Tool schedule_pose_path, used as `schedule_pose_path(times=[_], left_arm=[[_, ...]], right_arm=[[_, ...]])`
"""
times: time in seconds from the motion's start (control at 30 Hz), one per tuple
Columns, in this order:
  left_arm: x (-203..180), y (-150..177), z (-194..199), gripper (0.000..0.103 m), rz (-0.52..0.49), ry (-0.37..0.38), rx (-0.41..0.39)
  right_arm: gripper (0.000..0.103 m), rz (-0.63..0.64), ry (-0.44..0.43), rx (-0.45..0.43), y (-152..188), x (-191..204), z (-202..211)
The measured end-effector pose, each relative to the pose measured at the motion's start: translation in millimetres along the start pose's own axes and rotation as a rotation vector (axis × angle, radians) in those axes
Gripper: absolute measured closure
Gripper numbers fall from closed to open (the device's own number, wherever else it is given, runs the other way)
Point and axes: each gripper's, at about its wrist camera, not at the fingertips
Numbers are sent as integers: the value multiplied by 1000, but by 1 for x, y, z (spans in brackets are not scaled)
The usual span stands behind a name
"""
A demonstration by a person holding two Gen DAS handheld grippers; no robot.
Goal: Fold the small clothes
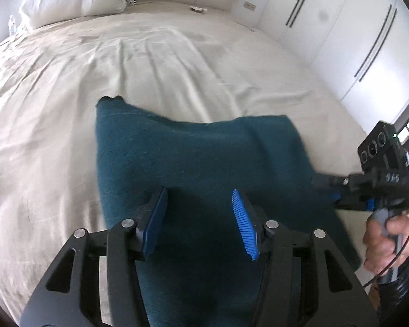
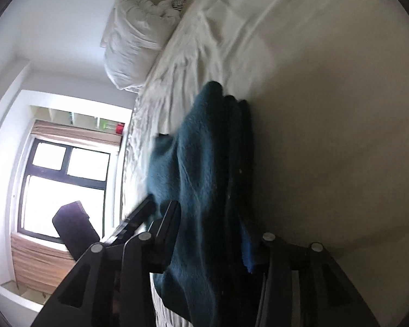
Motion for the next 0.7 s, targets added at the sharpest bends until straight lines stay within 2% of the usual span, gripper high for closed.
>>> schedule_pose_path(times=[0.03,0.1,0.17,0.3,0.37,0.4,0.5,0.57,0.63,0.7], left_arm=[[2,3,0,55,-8,-2,-6],[1,10,-1,55,-38,-42,-3],[1,13,-5,55,-56,-68,1],[11,27,7,55,-32,-87,-7],[16,34,11,55,-21,-80,-18],[19,35,11,55,-21,-79,-17],[16,36,11,54,-34,-95,-15],[16,39,12,54,-37,-99,-24],[14,41,15,54,-43,-102,-32],[9,42,23,54,-60,-107,-47]], right_arm=[[61,11,-2,-6,1,4,-1],[73,37,2,-7,1,8,-4],[81,61,31,5,0,14,-11],[85,149,45,-18,4,35,-13],[85,151,97,-16,0,30,-20],[89,144,103,-9,-2,25,-23],[88,76,30,4,-6,3,-27],[81,55,16,6,-5,-1,-20],[75,52,54,-17,-4,-1,-5],[68,79,159,-94,-2,3,19]])
Point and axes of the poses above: each gripper's, at about its wrist camera, not at the fingertips, and z roughly against the way its jaws point, x to its left, y to its underside, and after that the axes turned 13 degrees about y, right-handed
